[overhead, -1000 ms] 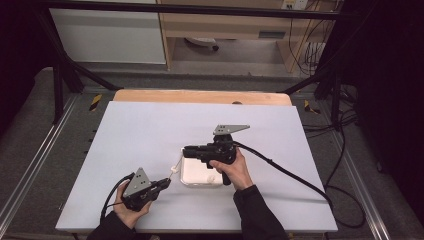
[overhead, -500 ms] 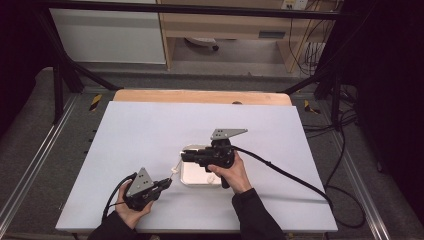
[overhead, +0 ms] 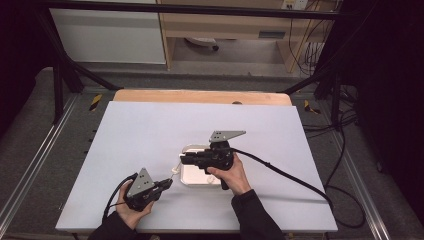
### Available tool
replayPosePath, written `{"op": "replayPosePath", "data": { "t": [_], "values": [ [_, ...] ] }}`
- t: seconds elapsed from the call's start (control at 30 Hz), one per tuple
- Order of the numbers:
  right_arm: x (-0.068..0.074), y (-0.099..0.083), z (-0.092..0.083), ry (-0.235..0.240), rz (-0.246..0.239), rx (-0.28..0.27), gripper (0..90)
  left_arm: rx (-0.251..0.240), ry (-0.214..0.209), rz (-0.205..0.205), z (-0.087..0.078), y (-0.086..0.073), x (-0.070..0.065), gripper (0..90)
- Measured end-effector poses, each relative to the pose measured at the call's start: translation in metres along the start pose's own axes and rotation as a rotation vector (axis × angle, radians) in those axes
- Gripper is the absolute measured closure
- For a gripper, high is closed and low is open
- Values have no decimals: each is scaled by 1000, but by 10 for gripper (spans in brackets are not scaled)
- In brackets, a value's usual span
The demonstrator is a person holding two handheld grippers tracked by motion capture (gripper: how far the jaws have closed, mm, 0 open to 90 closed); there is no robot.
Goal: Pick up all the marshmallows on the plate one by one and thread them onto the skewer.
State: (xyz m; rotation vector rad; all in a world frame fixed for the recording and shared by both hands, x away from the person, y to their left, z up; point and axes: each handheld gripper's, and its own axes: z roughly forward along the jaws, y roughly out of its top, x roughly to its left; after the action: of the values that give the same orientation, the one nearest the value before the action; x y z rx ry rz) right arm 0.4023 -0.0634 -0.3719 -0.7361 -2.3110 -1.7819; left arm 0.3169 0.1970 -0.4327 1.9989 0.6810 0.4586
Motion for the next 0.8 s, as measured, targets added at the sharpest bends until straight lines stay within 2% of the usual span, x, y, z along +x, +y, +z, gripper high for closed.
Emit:
{"op": "replayPosePath", "data": {
  "t": [0.33,0.37,0.4,0.43,0.5,0.53,0.6,0.8],
  "values": [
    [0,-2,2,7,2,8,803,1,1,-1,0,0,-1,889],
    [0,-3,2,6,2,9,803,-11,-2,-3,0,0,0,889],
    [-1,-3,3,11,4,25,803,-36,-13,-8,-2,3,-1,889],
    [-1,-6,7,15,0,67,802,-50,-5,-4,-3,7,-2,889],
    [-1,-16,17,28,4,98,800,-58,12,24,0,11,-5,888],
    [-1,-19,20,41,14,97,799,-48,13,22,2,9,-5,888],
    [-3,-23,23,33,7,103,795,-33,4,8,3,6,-3,888],
    [-3,-20,21,23,1,101,785,-36,-2,5,3,7,-3,888]
  ]
}}
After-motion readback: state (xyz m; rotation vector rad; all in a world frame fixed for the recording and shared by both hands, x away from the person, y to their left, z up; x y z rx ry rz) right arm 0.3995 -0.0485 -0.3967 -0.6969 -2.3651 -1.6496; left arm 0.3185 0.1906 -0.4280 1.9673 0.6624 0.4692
